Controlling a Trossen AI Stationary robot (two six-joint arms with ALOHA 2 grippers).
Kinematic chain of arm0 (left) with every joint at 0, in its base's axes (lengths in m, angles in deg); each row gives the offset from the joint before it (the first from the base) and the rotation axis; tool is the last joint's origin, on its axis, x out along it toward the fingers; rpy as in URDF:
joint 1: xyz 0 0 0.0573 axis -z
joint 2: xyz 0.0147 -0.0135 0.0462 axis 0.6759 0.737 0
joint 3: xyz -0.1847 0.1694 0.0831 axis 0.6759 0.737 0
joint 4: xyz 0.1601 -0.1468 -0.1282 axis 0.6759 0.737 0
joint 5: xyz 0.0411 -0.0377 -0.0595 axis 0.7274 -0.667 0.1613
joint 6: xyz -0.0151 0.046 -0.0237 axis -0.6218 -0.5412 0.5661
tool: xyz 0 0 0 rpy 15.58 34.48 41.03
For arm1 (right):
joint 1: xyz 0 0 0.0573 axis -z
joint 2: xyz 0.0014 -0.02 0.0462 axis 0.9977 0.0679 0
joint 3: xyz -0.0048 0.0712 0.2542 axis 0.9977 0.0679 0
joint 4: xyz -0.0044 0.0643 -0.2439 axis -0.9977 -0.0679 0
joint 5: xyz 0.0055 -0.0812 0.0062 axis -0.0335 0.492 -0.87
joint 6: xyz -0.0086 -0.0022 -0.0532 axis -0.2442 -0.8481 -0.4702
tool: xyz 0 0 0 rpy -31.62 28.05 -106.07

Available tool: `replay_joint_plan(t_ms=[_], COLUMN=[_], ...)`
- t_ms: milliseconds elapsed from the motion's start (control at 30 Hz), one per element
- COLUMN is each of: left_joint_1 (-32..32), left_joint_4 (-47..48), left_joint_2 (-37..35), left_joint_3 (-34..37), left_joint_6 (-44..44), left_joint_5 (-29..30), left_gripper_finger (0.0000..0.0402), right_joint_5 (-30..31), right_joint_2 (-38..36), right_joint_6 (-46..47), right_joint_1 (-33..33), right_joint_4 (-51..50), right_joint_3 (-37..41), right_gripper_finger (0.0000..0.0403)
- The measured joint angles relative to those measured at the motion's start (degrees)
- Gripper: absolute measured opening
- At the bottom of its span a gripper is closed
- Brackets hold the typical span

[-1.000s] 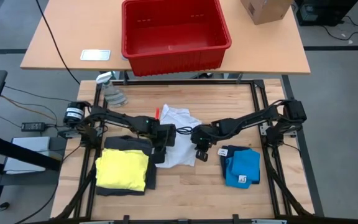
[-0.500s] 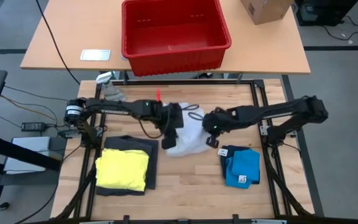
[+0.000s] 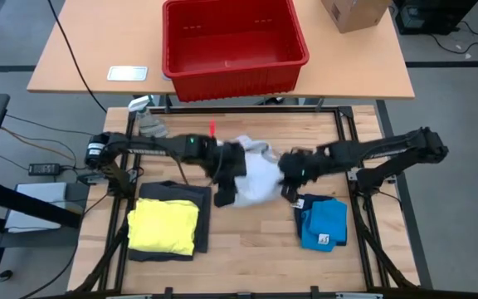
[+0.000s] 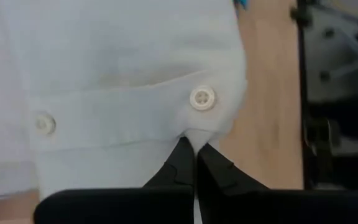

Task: Fold Laundry from Bin
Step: Fold the white shirt

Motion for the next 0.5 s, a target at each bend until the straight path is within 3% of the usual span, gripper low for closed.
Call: replay_joint_plan(t_ms=[167,300,433,500], left_joint_1=[5.8,10.1,14.2,15.6], left_joint_4=[-1.7,-9.5,-23.4,-29.6], left_joint_2=[0.1,0.4,0.4,0.5], left_joint_3=[5.4,10.7,18.6,22.0], left_joint_6=[1.3,3.4,4.6,8.9], left_joint_5=[-1.6,-4.3,-4.9,-4.9], left_gripper_finger=[0.0,0.0004,0.0015,0.0022], right_joint_5=[-7.6,-9.3,-5.1,-8.0], right_joint_2=[7.4,16.5,25.7,29.3], right_joint_6=[7.8,12.9,19.4,21.1], right_joint_1=[-10.1,-17.6,-22.3,-23.5], right_joint_4=[4.4,9.5,16.3,19.9], right_joint_3=[0.0,0.0,0.0,0.0], right_gripper_finger=[0.0013,0.0015,0.0068,0.0105])
